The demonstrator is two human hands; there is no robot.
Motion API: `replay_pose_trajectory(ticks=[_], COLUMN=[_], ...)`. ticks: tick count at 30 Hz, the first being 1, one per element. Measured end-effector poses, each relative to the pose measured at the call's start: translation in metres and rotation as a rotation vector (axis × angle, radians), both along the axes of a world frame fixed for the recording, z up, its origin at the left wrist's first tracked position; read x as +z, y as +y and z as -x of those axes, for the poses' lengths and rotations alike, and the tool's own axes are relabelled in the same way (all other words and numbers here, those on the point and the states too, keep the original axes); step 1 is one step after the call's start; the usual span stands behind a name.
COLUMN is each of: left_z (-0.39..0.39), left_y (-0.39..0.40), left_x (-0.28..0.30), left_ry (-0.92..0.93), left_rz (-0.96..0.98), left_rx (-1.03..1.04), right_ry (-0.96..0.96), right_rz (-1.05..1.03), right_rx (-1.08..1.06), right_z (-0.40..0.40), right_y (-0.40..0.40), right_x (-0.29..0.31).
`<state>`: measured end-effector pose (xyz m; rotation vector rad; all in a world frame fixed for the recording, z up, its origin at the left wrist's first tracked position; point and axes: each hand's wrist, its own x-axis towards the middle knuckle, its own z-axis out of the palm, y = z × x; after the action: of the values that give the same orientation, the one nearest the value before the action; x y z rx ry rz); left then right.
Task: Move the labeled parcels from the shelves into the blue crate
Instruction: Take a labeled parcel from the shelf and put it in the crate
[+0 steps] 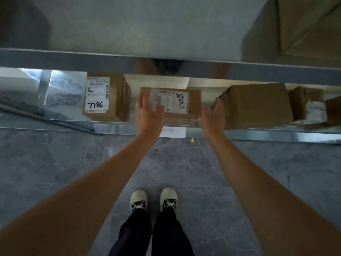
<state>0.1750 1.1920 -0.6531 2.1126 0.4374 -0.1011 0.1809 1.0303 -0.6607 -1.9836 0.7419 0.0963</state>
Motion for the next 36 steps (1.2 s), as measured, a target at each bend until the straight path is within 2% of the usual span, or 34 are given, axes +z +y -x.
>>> replay_pose_trajectory(ticks=[3, 6, 10, 18, 21, 26, 30, 33, 36], left_z=[0.007, 0.017, 0.019, 0.027, 0.028, 0.020, 0.020, 0.014, 0.006], left_y=[-0.049, -0.107, -0.178, -0.269, -0.279, -0.280, -0.278, -0.277, -0.274], left_x=[0.021, 0.034, 0.038, 0.022, 0.009, -0.007, -0.011, 0.006, 0.024], left_ry=[-0.065, -0.085, 0.100, 0.257, 0.341, 0.553, 0.445, 0.251, 0.146], left_rz=[0.014, 0.052, 0.197, 0.284, 0.324, 0.505, 0.658, 0.753, 0.804], left_rx=[-0.082, -0.168, -0.162, 0.053, 0.112, 0.224, 0.399, 0.592, 0.579], right_ry=[-0.090, -0.044, 0.071, 0.242, 0.280, 0.350, 0.281, 0.151, 0.056], right_rz=[0.195, 0.342, 0.413, 0.182, -0.023, -0.228, -0.238, -0.360, -0.460], right_rx=[0.052, 0.030, 0.091, 0.087, 0.061, 0.061, 0.062, -0.034, -0.146], right_z=[-0.003, -0.003, 0.005, 0.026, 0.017, 0.000, 0.003, 0.004, 0.005], right_y=[-0.040, -0.097, -0.178, -0.290, -0.303, -0.305, -0.306, -0.310, -0.317], right_x=[0.025, 0.037, 0.038, 0.015, 0.007, -0.009, -0.009, 0.001, 0.016])
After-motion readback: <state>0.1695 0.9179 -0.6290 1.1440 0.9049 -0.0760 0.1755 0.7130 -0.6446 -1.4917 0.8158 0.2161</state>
